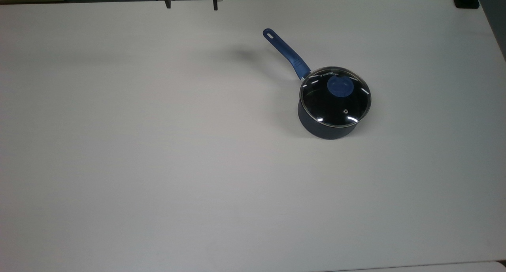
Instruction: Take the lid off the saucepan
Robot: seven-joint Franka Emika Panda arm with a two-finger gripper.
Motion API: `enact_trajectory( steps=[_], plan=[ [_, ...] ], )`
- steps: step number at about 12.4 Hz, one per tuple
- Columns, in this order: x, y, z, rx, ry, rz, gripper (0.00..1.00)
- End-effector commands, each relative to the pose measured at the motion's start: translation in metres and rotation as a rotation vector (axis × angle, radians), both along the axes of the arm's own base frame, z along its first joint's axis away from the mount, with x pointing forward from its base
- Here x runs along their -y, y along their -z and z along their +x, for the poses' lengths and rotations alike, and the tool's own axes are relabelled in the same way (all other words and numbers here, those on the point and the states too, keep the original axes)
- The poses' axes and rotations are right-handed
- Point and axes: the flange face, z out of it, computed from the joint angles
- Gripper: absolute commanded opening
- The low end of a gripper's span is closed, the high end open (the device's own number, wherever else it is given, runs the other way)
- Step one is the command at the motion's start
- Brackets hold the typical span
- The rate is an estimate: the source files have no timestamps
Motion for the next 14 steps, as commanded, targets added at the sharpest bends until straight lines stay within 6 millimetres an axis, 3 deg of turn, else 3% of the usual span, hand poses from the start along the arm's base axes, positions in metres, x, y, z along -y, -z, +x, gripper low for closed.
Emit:
enact_trajectory(
  steps=[1,9,12,14],
  plan=[
    [0.013,-0.01,-0.006,0.017,0.009,0.019,1.0],
    [0.005,-0.007,0.0,0.023,0.004,0.081,1.0],
    [-0.005,0.009,0.022,0.075,-0.023,0.143,1.0],
    [-0.021,0.02,0.037,0.127,-0.05,0.158,1.0]
  ],
)
